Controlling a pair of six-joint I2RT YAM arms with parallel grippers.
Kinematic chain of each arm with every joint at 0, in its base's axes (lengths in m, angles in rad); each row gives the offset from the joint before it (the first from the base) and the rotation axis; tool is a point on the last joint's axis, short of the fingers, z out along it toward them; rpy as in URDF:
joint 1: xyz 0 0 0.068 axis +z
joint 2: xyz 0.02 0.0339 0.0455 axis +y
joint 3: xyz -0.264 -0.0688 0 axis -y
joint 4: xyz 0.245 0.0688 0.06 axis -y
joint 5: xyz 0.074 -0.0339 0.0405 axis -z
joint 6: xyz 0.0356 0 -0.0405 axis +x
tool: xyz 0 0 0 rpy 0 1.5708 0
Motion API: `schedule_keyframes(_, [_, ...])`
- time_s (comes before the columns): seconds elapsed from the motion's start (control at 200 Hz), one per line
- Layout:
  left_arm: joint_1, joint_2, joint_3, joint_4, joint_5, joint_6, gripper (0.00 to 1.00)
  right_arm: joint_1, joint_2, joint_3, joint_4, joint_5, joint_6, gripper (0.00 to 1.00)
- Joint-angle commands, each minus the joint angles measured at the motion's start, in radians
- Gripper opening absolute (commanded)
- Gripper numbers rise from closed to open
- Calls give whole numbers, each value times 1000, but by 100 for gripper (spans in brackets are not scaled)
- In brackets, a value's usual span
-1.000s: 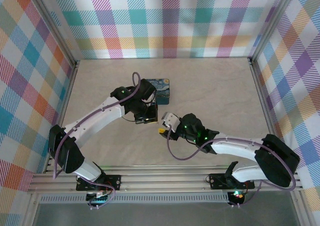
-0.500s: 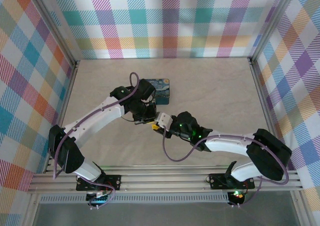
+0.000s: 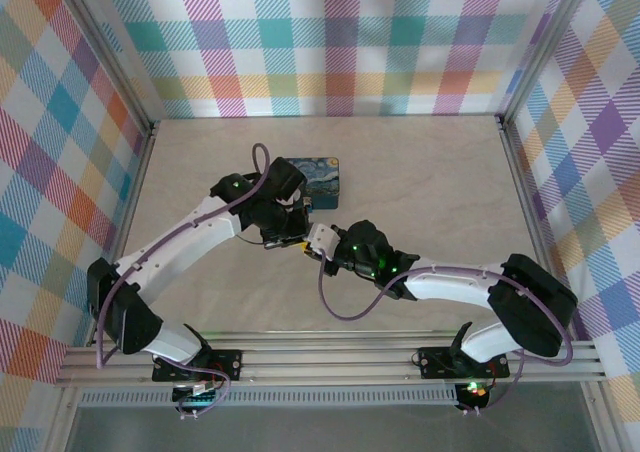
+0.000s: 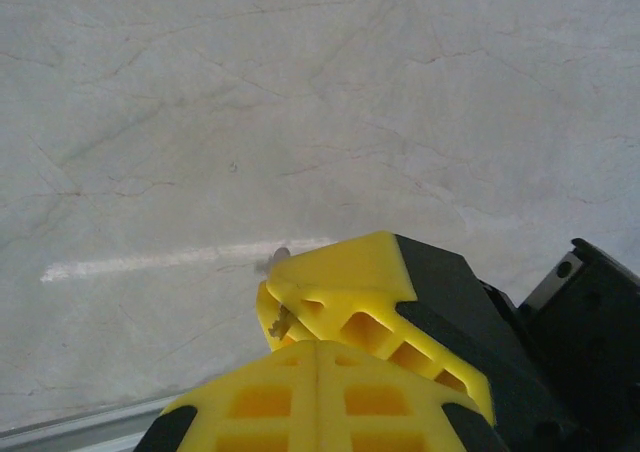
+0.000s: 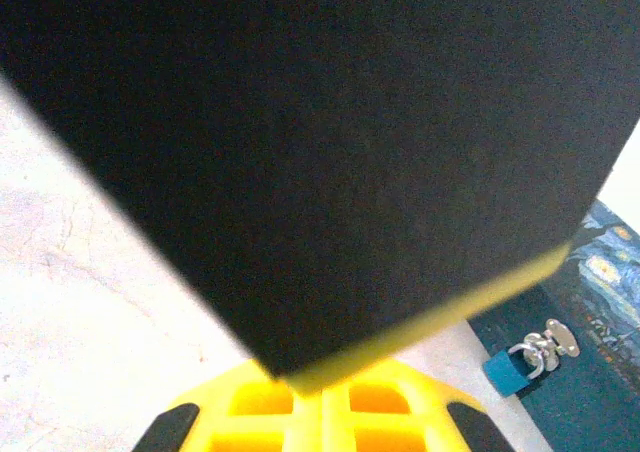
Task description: Unlock the padlock with the key
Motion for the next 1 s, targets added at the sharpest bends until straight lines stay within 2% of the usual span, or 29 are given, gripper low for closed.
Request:
schedule_keyframes(0.0, [12,-65,2,39,-35,56,14,-2,-39,19,-32,-57,73,0])
schedule_keyframes(0.115, [27,-143,-32,136,-46,113,41,-59,-74,6,-33,-195,216,0])
schedule_keyframes(0.205, [37,-224,-87,218,-102,156,51,-120,-97,-10,4,-322,369,0])
schedule_keyframes(0.27, [49,-296,-161,317,-99,207,52,-164,-102,-8,26,-419,460,0])
schedule_keyframes(0.375, [68,-411,-301,496,-24,280,52,-215,-103,3,52,-544,579,0])
schedule_keyframes(0.575, [79,-568,-529,759,111,367,51,-286,-113,-12,207,-557,801,0])
schedule_keyframes(0.7, [81,-625,-638,895,187,422,53,-304,-112,25,209,-559,899,0])
schedule_keyframes(0.87, [90,-611,-673,974,209,372,53,-305,-107,52,230,-573,982,0])
schedule_keyframes(0.995, [120,-547,-699,1133,322,277,48,-305,-107,54,248,-562,1025,0])
